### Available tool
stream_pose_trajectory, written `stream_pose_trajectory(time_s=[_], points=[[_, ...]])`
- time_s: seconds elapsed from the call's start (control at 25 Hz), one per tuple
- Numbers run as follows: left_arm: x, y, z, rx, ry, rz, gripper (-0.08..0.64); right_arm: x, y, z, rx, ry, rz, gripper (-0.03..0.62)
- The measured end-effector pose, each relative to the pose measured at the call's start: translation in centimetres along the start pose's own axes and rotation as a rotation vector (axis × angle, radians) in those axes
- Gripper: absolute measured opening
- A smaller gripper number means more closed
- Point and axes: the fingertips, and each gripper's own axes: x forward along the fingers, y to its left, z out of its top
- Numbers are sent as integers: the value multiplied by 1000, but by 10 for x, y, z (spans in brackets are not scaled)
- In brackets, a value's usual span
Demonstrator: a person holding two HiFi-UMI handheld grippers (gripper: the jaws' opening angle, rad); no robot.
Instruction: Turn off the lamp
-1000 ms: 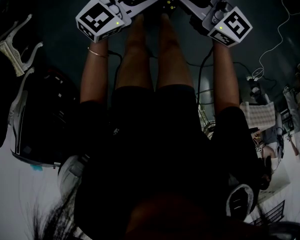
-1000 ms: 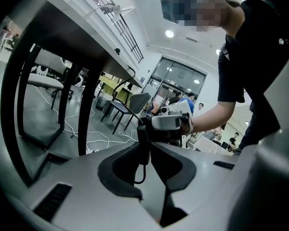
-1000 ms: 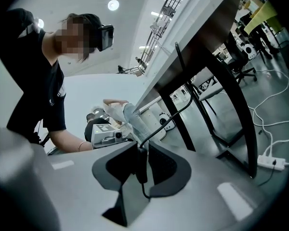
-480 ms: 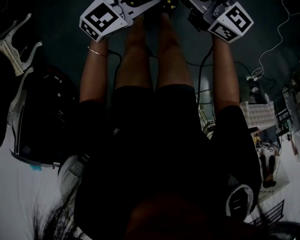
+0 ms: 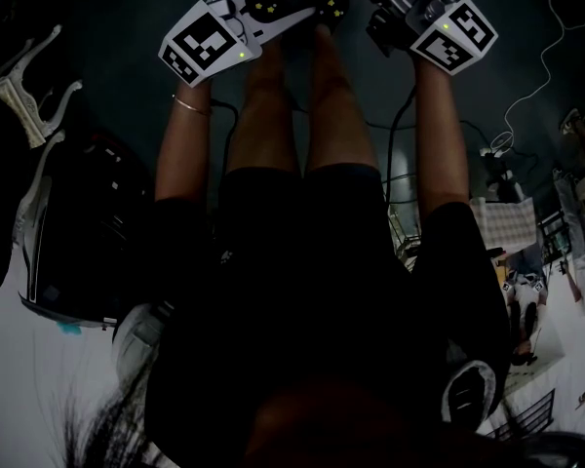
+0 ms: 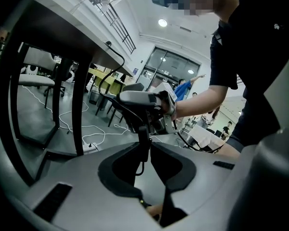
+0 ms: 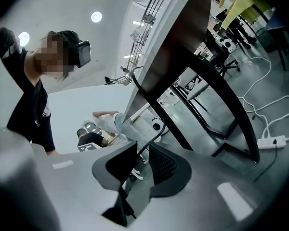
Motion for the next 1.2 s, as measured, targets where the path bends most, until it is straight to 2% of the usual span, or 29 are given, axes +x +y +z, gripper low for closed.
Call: stream_pose_trajectory(time_s=[0.24, 0.44, 0.6, 0.76, 1.08, 1.2], points=[[-2, -6, -9, 34, 45, -28, 73, 4, -5, 0, 77, -27, 12, 47], [-3, -10, -18, 52, 89, -33, 74, 9, -6, -6, 170, -6, 42, 57], [-4, -10, -26, 48, 111, -28, 57, 13, 1, -11, 178, 29, 77, 52], [-3, -9, -28, 35, 99, -16, 57, 13, 6, -8, 179, 17, 101, 28], [-11, 7, -24, 17, 66, 59, 57, 12, 10, 6, 158, -38, 108, 14], [-16, 18, -18, -25, 12, 107, 57, 11, 10, 7, 149, -51, 109, 9]])
